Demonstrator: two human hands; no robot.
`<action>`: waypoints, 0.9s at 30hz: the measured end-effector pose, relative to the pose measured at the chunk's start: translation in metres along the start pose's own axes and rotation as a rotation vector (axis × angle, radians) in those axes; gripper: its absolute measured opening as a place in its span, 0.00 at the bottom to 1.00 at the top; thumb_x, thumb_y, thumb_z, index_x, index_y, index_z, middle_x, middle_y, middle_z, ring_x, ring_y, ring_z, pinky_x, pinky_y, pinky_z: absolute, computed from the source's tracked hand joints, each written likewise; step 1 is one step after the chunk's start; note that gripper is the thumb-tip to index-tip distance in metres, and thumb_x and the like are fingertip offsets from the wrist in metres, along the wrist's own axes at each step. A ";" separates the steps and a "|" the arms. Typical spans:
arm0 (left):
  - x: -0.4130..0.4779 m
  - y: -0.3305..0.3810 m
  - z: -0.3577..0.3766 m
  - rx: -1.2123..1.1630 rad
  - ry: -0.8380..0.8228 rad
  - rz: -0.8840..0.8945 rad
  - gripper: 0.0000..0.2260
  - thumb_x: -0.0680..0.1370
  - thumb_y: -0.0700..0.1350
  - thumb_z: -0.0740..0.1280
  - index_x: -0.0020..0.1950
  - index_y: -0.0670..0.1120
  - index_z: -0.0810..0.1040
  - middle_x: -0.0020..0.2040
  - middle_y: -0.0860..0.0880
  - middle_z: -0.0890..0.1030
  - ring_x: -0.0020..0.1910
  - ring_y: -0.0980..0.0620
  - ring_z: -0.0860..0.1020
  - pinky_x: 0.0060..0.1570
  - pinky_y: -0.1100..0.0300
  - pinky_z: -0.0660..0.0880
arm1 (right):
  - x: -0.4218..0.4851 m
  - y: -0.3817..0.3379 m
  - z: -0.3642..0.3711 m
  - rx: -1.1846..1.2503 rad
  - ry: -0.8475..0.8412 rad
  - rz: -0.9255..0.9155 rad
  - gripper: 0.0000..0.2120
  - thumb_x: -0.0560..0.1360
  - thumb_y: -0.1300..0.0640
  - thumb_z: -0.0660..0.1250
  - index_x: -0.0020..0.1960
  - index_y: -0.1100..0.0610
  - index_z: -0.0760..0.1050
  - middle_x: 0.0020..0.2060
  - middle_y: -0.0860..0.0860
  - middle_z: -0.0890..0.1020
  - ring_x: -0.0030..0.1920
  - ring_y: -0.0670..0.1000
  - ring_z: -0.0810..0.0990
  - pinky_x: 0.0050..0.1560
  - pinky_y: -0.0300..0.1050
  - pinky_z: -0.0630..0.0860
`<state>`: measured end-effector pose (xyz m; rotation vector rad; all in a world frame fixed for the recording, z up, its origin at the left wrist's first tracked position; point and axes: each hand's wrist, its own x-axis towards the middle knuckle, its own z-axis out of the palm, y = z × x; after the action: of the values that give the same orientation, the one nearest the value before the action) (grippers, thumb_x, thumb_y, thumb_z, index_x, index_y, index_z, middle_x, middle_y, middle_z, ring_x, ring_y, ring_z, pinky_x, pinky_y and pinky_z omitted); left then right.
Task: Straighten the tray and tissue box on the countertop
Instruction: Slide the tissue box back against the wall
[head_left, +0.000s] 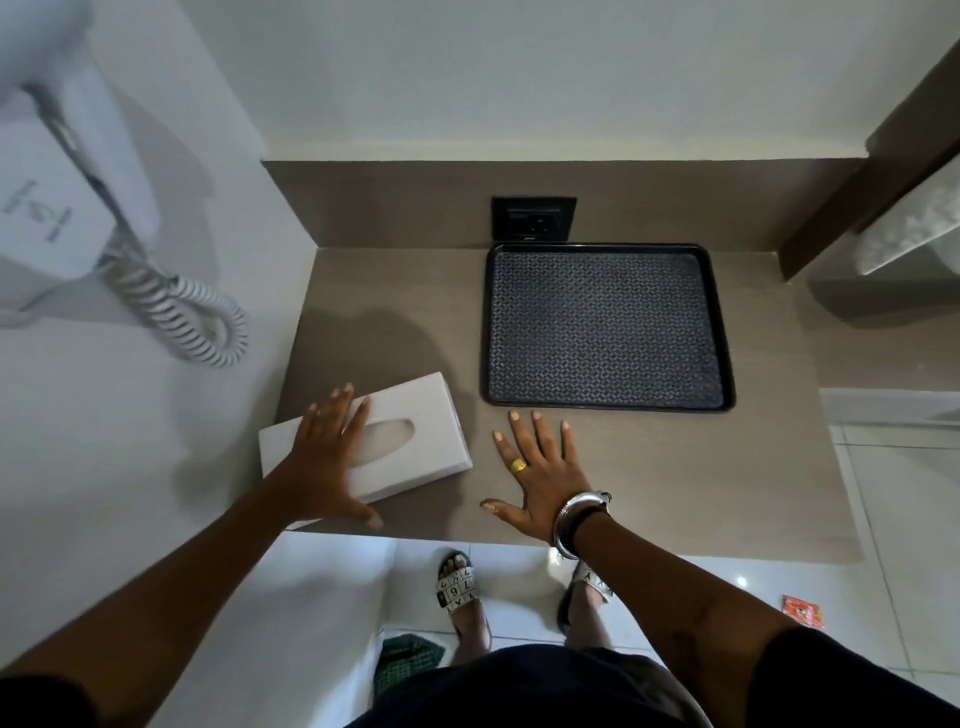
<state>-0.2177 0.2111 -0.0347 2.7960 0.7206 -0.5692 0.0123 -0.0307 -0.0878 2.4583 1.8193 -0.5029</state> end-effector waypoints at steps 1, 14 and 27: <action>0.000 -0.002 0.001 0.011 0.005 -0.009 0.69 0.53 0.80 0.65 0.81 0.42 0.44 0.80 0.39 0.43 0.80 0.38 0.42 0.76 0.41 0.43 | 0.000 0.000 0.000 -0.009 -0.003 0.000 0.45 0.72 0.25 0.51 0.79 0.52 0.57 0.79 0.57 0.56 0.78 0.65 0.53 0.73 0.73 0.51; 0.050 -0.004 -0.033 -0.260 0.189 -0.370 0.60 0.57 0.64 0.79 0.79 0.58 0.46 0.72 0.39 0.59 0.72 0.36 0.59 0.72 0.39 0.57 | 0.001 0.000 0.006 -0.023 -0.008 0.013 0.42 0.73 0.27 0.52 0.78 0.51 0.59 0.79 0.57 0.59 0.77 0.64 0.56 0.71 0.75 0.53; 0.166 -0.031 -0.082 -0.521 0.280 -0.889 0.58 0.58 0.68 0.76 0.79 0.56 0.47 0.76 0.35 0.54 0.76 0.34 0.53 0.75 0.39 0.50 | 0.005 0.004 0.013 -0.007 0.030 0.004 0.40 0.74 0.29 0.53 0.79 0.50 0.57 0.79 0.56 0.57 0.78 0.63 0.55 0.72 0.74 0.53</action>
<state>-0.0731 0.3310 -0.0313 1.9833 1.8711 -0.0582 0.0140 -0.0304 -0.1016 2.4772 1.8235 -0.4614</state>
